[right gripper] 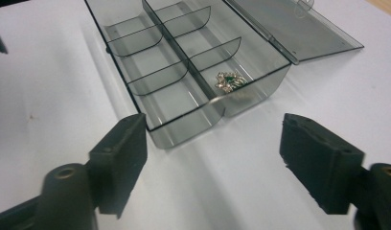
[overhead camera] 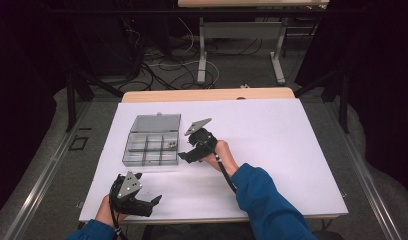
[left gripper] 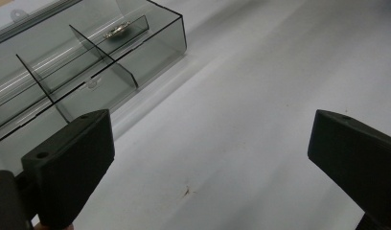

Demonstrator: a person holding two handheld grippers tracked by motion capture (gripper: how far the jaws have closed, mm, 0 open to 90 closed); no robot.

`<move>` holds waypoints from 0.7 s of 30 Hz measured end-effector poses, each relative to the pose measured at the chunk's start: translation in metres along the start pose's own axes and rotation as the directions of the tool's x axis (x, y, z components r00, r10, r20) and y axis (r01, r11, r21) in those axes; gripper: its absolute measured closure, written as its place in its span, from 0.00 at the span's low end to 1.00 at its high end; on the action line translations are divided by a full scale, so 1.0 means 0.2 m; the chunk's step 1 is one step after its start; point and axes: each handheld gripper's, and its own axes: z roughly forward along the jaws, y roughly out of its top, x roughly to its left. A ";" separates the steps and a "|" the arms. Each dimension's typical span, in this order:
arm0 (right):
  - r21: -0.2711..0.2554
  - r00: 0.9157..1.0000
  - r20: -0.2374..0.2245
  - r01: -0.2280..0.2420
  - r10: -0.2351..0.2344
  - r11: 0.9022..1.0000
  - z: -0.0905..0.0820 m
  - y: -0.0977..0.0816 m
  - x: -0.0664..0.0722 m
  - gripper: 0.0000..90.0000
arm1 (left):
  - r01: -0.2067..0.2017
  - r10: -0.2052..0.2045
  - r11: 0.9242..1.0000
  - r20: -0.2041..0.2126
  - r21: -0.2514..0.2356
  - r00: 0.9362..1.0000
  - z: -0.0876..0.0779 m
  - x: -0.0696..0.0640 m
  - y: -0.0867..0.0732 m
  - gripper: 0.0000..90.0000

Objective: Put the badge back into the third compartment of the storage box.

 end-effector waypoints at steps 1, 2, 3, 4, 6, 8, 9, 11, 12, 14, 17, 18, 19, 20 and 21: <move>-0.002 1.000 -0.002 -0.005 0.005 1.000 -0.01 -0.01 0.00 0.22 | -0.003 0.003 1.000 -0.002 0.000 1.000 0.00 0.00 0.00 0.02; -0.012 1.000 0.003 -0.014 0.014 1.000 -0.03 -0.03 -0.01 0.20 | -0.002 0.002 1.000 -0.002 0.000 1.000 0.00 0.00 0.00 0.02; -0.012 1.000 -0.003 -0.008 0.008 1.000 -0.04 -0.04 -0.01 0.18 | -0.001 0.001 1.000 -0.003 0.000 1.000 0.00 0.00 0.00 0.02; -0.017 1.000 0.007 -0.015 0.015 1.000 -0.05 -0.05 -0.02 0.17 | -0.002 0.002 1.000 -0.003 0.000 1.000 0.00 0.00 0.00 0.02; -0.026 1.000 -0.003 -0.012 0.012 1.000 -0.08 -0.08 -0.03 0.15 | 0.003 -0.003 1.000 -0.004 -0.005 1.000 0.00 0.00 0.00 0.02; -0.026 1.000 0.004 -0.028 0.028 0.999 -0.11 -0.11 -0.04 0.12 | 0.001 -0.001 1.000 -0.001 0.002 1.000 0.00 0.00 0.00 0.02; -0.034 0.999 0.007 -0.032 0.032 0.999 -0.12 -0.13 -0.04 0.11 | 0.000 0.000 1.000 -0.001 0.003 1.000 0.00 0.00 0.00 0.02; -0.017 1.000 0.002 -0.028 0.028 0.999 -0.15 -0.16 -0.05 0.09 | -0.001 0.001 1.000 -0.002 0.005 1.000 0.00 0.00 0.00 0.02; -0.038 0.999 0.009 -0.033 0.033 0.999 -0.16 -0.18 -0.05 0.08 | 0.000 0.000 1.000 -0.004 0.007 1.000 0.00 0.00 0.00 0.02; -0.024 0.999 0.012 -0.039 0.040 0.999 -0.19 -0.21 -0.06 0.06 | 0.004 -0.004 1.000 -0.004 0.002 1.000 0.01 0.00 0.01 0.02; -0.020 0.999 0.020 -0.047 0.047 0.999 -0.26 -0.26 -0.07 0.05 | -0.001 0.001 1.000 -0.006 0.004 1.000 0.01 0.00 0.01 0.02; -0.027 0.998 0.024 -0.053 0.053 0.998 -0.28 -0.28 -0.07 0.04 | -0.007 0.007 1.000 -0.007 0.004 1.000 0.01 0.00 0.01 0.02; -0.036 0.998 0.030 -0.054 0.055 0.998 -0.30 -0.30 -0.08 0.04 | -0.002 0.002 1.000 -0.007 0.010 1.000 0.01 0.00 0.01 0.02; -0.037 0.998 0.034 -0.055 0.056 0.998 -0.32 -0.32 -0.08 0.03 | -0.006 0.006 1.000 -0.009 0.012 1.000 0.01 0.00 0.01 0.02; -0.036 0.998 0.040 -0.056 0.058 0.998 -0.35 -0.33 -0.08 0.03 | -0.002 0.002 1.000 -0.008 0.012 1.000 0.01 0.00 0.01 0.02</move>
